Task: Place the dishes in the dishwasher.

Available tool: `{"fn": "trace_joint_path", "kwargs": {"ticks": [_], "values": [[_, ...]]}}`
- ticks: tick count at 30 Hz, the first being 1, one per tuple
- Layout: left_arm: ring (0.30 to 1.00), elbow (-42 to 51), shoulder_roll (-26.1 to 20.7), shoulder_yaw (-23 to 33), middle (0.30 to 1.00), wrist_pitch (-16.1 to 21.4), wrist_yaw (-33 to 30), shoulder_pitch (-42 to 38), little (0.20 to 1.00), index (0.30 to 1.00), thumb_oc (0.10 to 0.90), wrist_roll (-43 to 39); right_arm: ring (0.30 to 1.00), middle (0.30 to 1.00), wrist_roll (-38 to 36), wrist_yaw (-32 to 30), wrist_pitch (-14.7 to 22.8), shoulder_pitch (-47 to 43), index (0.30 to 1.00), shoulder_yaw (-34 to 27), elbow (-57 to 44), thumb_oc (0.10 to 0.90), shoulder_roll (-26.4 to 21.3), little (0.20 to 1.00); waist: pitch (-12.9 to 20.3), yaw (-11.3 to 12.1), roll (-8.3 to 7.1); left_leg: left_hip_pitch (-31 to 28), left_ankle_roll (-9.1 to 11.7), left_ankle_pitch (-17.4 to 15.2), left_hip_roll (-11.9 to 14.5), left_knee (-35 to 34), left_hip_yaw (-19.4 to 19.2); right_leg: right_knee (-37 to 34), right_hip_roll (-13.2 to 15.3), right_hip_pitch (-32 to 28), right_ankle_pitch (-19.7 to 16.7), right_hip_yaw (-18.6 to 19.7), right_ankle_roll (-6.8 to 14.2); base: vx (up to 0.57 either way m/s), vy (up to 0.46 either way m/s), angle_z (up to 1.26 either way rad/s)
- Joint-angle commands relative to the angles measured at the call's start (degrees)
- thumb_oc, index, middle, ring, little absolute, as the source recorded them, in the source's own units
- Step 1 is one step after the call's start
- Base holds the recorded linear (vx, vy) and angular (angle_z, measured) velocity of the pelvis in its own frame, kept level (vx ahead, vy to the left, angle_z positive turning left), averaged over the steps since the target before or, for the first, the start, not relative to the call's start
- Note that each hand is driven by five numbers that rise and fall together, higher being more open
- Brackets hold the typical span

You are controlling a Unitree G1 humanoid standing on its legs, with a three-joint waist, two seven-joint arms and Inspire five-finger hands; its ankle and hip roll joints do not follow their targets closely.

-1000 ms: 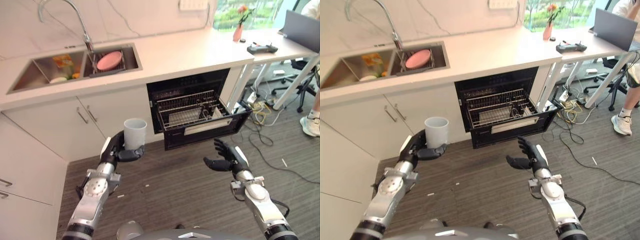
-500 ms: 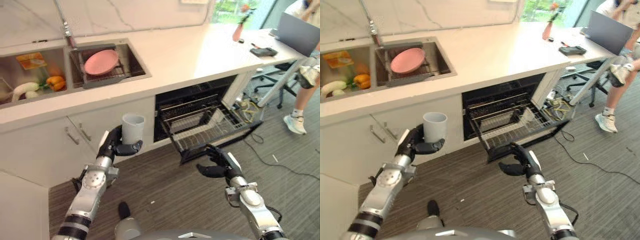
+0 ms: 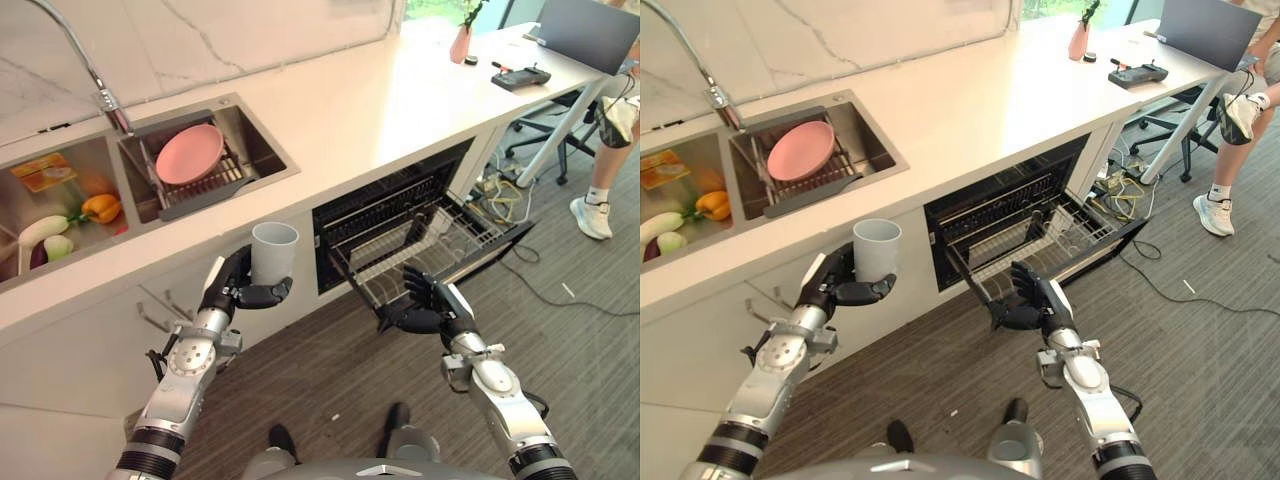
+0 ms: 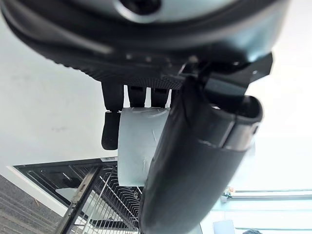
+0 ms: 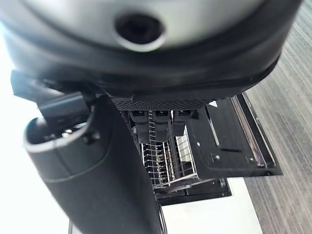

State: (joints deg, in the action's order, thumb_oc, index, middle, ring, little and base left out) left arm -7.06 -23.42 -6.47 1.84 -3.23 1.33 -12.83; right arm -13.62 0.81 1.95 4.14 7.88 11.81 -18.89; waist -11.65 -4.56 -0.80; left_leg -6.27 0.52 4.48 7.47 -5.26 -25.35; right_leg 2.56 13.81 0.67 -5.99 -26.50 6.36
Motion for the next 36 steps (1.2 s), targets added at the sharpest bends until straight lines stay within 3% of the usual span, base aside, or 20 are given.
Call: {"fn": "trace_joint_path", "kwargs": {"ticks": [1,6,7,8,9,11,13,14,16,17,21,22,28,34,36], "values": [[0.3,6.5,-0.6,1.5,0.3,7.4,-0.3,-4.2,0.3,0.3,0.4,0.2,0.9,0.9,-3.6,0.8,7.1,-3.1,0.9,-4.3,-8.4,0.8,-1.7,0.9,4.3,1.3,0.2,-2.5,4.4,-10.0,2.2,9.0,3.2,3.1,0.2,0.3,8.0,0.4,2.4,0.27,-0.19,-0.09],[0.3,6.7,0.1,1.8,0.3,7.1,-0.5,-3.5,0.3,0.3,0.4,-0.7,0.9,0.9,-4.9,1.9,7.1,-1.5,0.9,-3.9,-10.1,0.8,-2.1,0.9,4.3,1.1,0.41,-0.7,6.6,-8.6,6.3,18.8,4.6,2.9,-3.3,-1.7,10.6,1.8,-0.2,0.2,-0.224,-0.17],[0.3,6.7,0.3,1.7,0.3,7.1,-0.7,-3.3,0.3,0.3,0.4,-1.4,0.9,0.9,-5.8,2.2,7.1,-1.0,0.9,-3.6,-11.1,0.8,-2.6,0.9,3.6,1.5,0.25,1.7,7.5,-5.4,8.9,27.3,6.6,2.3,-5.1,-3.6,12.3,2.5,-2.2,0.11,-0.194,-0.21],[0.3,6.7,0.3,1.7,0.3,7.1,-0.7,-3.3,0.3,0.3,0.4,-1.4,0.9,0.9,-5.8,2.2,7.1,-1.0,0.9,-3.7,-11.2,0.8,-2.6,0.9,3.5,1.4,0.39,2.0,7.7,-5.5,9.2,27.9,6.9,2.2,-5.4,-3.6,12.4,2.3,-2.3,0.18,-0.346,-0.22],[0.3,6.6,0.6,1.4,0.3,7.1,-1.1,-3.7,0.3,0.3,0.4,-1.8,0.9,0.9,-7.0,2.1,7.3,-0.8,0.9,-3.7,-12.4,0.8,-3.3,0.9,1.8,2.2,0.09,7.1,9.3,-0.3,11.2,37.8,9.8,1.3,-6.9,-6.1,13.8,2.5,-4.5,0.06,-0.18,-0.18],[0.3,6.5,0.9,1.4,0.3,7.2,-1.4,-3.8,0.3,0.3,0.4,-1.8,0.9,0.9,-7.3,2.2,7.5,-0.9,0.9,-3.6,-12.6,0.8,-3.5,0.9,1.3,2.2,-0.23,9.5,9.6,0.1,11.7,40.9,10.2,0.9,-7.1,-6.8,14.2,2.3,-5.1,0.11,-0.125,-0.21],[0.3,6.5,1.0,1.3,0.3,7.2,-1.7,-4.0,0.3,0.3,0.4,-2.1,0.9,0.9,-7.1,2.3,7.0,-1.0,0.9,-3.6,-13.2,0.8,-4.0,0.9,1.4,2.4,-0.36,10.3,8.8,-1.4,11.1,37.2,10.6,0.0,-7.1,-7.5,14.7,2.5,-4.6,0.12,0.093,-0.17],[0.3,6.4,1.5,1.0,0.3,7.0,-1.6,-4.3,0.3,0.3,0.4,-2.1,0.9,0.9,-8.3,2.5,7.4,-1.6,0.9,-3.5,-13.3,0.8,-4.2,0.9,2.2,2.6,0.48,10.0,7.4,-2.5,9.3,23.3,11.6,-1.5,-6.5,-7.0,13.4,2.9,-2.8,0.05,0.254,-0.1],[0.3,6.3,1.8,0.9,0.3,7.3,-1.3,-3.6,0.3,0.3,0.4,-2.1,0.9,0.9,-8.2,2.5,7.6,-2.0,0.9,-3.3,-13.0,0.8,-4.4,0.9,2.9,2.7,1.3,7.0,7.9,-2.2,8.4,12.0,11.7,-1.3,-5.7,-7.2,13.1,3.6,-1.5,0.11,0.25,-0.18],[0.3,5.8,1.8,0.5,0.3,7.6,-1.4,-4.0,0.3,0.3,0.4,-2.1,0.9,0.9,-8.4,2.5,8.0,-1.7,0.9,-3.6,-13.4,0.8,-4.3,0.9,3.2,2.2,1.87,6.5,8.5,-0.8,8.7,10.3,11.5,-1.8,-5.9,-7.8,13.1,3.2,-0.9,0.14,0.155,-0.44],[0.3,5.6,1.8,0.0,0.3,7.6,-1.1,-4.7,0.3,0.3,0.4,-2.8,0.9,0.9,-8.8,2.6,8.2,-1.5,0.9,-4.1,-14.0,0.8,-3.7,0.9,4.3,1.3,2.7,3.5,8.4,-1.2,7.8,6.1,9.4,-1.8,-5.1,-7.3,11.8,2.9,0.0,0.08,0.146,-0.18],[0.3,5.5,1.5,-0.5,0.3,7.6,-0.5,-5.2,0.3,0.3,0.4,-2.1,0.9,0.9,-9.3,3.0,7.9,-0.9,0.9,-4.3,-15.2,0.8,-2.7,0.9,5.4,0.4,3.05,-0.5,7.6,-1.1,5.2,1.0,7.2,-1.4,-3.3,-7.1,10.0,3.0,1.3,0.12,0.284,-0.07],[0.3,4.4,1.4,-1.2,0.3,7.2,0.5,-6.5,0.3,0.3,0.4,-0.7,0.9,0.9,-9.5,4.5,6.3,-0.2,0.9,-3.6,-16.9,0.8,-1.7,0.9,6.1,-0.4,2.47,-2.3,5.8,-3.6,2.3,0.3,5.9,-0.8,-0.7,-6.1,8.2,4.5,3.1,0.04,0.17,-0.08],[0.3,2.5,2.3,-4.2,0.3,6.7,-0.8,-9.4,0.3,0.3,0.4,1.2,0.9,0.9,-16.8,4.9,5.0,0.5,0.9,-0.7,-18.4,0.8,2.0,0.9,6.6,-1.0,1.56,-3.5,4.4,-5.3,0.7,0.3,4.0,-1.7,0.7,-5.1,5.9,6.7,4.4,0.01,0.066,-0.25],[0.3,0.9,3.7,-6.3,0.3,6.2,-4.3,-11.8,0.3,0.3,0.4,3.7,0.9,0.9,-21.4,3.2,4.4,0.1,0.9,2.5,-19.8,0.8,3.8,0.9,7.0,-1.3,1.13,-4.2,4.0,-5.9,0.1,0.3,2.9,-2.8,0.8,-4.7,4.9,8.3,4.8,0.01,0.018,-0.2]]}}
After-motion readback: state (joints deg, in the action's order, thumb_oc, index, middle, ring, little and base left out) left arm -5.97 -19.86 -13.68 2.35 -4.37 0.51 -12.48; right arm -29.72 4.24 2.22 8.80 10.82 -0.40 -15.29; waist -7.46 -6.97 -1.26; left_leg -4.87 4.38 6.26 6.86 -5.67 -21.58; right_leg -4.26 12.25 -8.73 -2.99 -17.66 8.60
